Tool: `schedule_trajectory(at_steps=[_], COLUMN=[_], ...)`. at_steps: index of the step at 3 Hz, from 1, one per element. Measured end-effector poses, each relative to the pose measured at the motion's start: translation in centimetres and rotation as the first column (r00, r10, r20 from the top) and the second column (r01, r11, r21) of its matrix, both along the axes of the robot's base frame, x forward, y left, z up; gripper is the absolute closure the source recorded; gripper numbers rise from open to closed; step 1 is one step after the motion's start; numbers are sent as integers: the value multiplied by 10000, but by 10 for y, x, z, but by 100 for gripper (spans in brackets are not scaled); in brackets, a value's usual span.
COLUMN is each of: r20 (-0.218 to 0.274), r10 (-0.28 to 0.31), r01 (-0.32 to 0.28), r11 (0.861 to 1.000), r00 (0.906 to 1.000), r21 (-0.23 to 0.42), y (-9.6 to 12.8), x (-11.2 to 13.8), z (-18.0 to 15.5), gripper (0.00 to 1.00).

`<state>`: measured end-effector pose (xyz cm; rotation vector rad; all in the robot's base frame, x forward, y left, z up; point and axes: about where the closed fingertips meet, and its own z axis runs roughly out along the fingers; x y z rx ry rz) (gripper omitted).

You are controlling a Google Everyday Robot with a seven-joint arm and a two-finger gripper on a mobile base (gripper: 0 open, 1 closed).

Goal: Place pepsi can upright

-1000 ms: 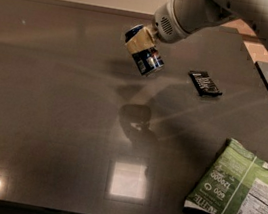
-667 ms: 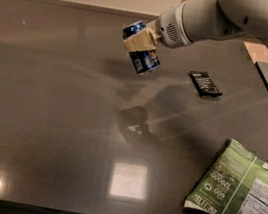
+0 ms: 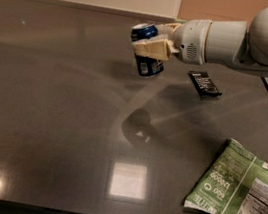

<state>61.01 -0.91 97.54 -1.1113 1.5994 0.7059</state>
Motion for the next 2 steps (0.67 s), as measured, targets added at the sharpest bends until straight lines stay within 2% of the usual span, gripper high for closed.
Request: schedule_trajectory(at_steps=[1,2], r20=[241,278], r10=[160,325], r01=[-178,-360], r11=[9970,9902], r00=[9996,9991], r21=[750,1347], y=[-19,-33], x=[-11,-17], z=[-3,-13], gripper=[100,100])
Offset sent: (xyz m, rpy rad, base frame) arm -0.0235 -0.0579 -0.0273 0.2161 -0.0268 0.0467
